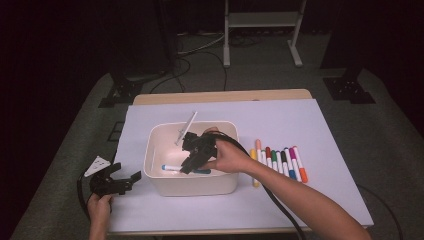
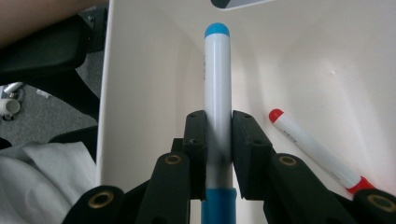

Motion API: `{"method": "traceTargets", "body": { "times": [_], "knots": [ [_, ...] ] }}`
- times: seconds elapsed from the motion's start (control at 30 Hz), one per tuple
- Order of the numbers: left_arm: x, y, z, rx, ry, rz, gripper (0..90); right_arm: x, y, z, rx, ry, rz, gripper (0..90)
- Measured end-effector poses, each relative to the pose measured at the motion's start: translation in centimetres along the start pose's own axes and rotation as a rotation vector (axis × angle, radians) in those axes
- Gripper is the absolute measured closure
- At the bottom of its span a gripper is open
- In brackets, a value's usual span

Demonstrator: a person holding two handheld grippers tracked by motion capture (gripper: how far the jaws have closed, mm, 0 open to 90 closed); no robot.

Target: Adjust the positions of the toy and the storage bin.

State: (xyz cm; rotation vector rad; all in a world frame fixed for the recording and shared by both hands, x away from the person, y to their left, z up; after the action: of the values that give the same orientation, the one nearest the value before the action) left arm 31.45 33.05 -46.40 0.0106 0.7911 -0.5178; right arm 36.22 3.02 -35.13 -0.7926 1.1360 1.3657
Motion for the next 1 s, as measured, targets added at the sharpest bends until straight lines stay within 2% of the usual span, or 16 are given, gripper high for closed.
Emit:
{"method": "traceTargets", "body": {
  "times": [0.27, 0.63, 0.67, 0.8, 0.9, 0.97, 1.0],
  "knots": [
    [0.0, 0.0, 0.0, -0.001, -0.003, -0.001, 0.0, 1.3, 0.1, 0.6, -0.012, 0.056, -0.001, 75.9],
    [0.0, 0.0, 0.0, -0.004, -0.003, -0.001, 0.0, 2.0, 0.2, 0.8, -0.015, 0.103, 0.006, 74.9],
    [0.0, 0.0, 0.0, -0.005, -0.004, -0.002, 0.0, 1.8, 0.1, 0.7, -0.006, 0.102, -0.007, 69.4],
    [0.0, 0.0, 0.0, -0.004, -0.005, -0.002, 0.0, 1.2, 0.0, 0.4, 0.000, 0.083, -0.016, 69.2],
    [0.0, 0.0, 0.0, -0.003, -0.001, -0.001, 0.0, -0.5, 0.1, -0.3, 0.009, 0.030, -0.021, 67.7],
    [0.0, 0.0, 0.0, -0.001, -0.002, -0.001, 0.0, -0.9, 0.2, -0.5, 0.012, 0.019, -0.021, 67.1],
    [0.0, 0.0, 0.0, -0.002, -0.002, -0.001, 0.0, -2.2, 0.2, -1.3, 0.020, -0.016, -0.023, 66.3]
  ]
}}
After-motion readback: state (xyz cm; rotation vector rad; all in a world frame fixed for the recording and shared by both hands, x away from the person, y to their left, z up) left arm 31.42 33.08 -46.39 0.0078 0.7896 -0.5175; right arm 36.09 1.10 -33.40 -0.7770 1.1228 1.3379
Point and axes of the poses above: each handheld gripper's, and its own axes: x roughly forward along the jaws, z roughly out of its top, y roughly to its left, the point moved 2 cm from there along x, roughly forward along the jaws, and after that the axes turned 15 degrees about y, right-handed, at the moved point
